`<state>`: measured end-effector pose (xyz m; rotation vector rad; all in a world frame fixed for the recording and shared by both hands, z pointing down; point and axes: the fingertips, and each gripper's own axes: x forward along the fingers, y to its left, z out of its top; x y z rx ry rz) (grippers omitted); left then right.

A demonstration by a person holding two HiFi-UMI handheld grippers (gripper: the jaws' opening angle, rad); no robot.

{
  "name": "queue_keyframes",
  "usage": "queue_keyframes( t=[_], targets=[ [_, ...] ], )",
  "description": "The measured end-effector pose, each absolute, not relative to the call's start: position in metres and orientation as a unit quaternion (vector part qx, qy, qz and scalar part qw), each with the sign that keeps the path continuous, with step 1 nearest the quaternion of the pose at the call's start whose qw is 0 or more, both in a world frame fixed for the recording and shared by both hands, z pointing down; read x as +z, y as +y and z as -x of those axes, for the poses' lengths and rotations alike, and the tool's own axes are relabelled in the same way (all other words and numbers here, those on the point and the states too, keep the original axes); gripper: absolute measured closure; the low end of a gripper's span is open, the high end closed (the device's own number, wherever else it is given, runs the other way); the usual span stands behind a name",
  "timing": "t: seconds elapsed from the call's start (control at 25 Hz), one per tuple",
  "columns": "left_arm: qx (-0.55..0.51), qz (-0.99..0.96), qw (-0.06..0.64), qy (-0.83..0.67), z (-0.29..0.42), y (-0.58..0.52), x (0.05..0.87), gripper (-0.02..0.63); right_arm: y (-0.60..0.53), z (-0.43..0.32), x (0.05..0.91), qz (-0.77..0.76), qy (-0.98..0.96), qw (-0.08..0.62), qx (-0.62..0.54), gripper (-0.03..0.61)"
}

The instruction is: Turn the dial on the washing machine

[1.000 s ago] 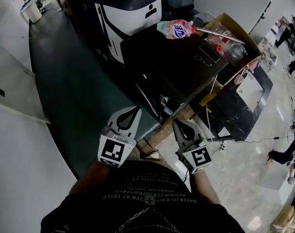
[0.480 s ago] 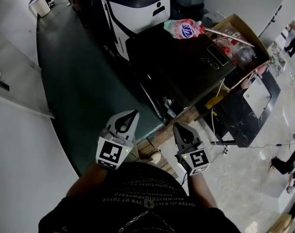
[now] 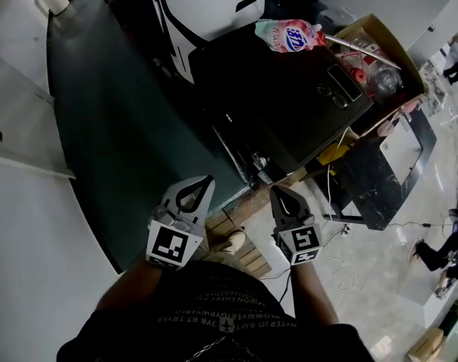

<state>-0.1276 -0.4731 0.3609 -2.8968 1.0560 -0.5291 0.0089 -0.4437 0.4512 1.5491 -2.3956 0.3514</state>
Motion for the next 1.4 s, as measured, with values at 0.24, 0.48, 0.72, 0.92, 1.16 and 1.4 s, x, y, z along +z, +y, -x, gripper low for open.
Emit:
queue_keyframes(
  t=[0.24,0.48,0.72,0.92,1.16,1.4],
  targets=[
    [-0.173,0.927,0.017,0.333,0.131,-0.477,0.374,0.607,-0.475,-0.010,0.499,-0.549,-0.808,0.172,0.129,0.581],
    [-0.180,0.918,0.007,0.354,0.151,-0.475,0.383,0.607,-0.502,0.002,0.546,-0.537,-0.803,0.217,0.144,0.484],
    [-0.185,0.910,-0.006,0.370,0.168,-0.472,0.379,0.607,-0.519,0.005,0.565,-0.541,-0.793,0.241,0.142,0.448],
    [-0.188,0.909,0.000,0.371,0.171,-0.470,0.380,0.607,-0.528,0.003,0.583,-0.549,-0.779,0.261,0.152,0.420],
    [-0.190,0.910,0.000,0.369,0.171,-0.467,0.378,0.607,-0.533,0.005,0.597,-0.558,-0.764,0.293,0.137,0.423],
    [-0.192,0.910,-0.007,0.367,0.173,-0.458,0.378,0.607,-0.522,-0.002,0.611,-0.569,-0.747,0.296,0.173,0.416]
  ],
)
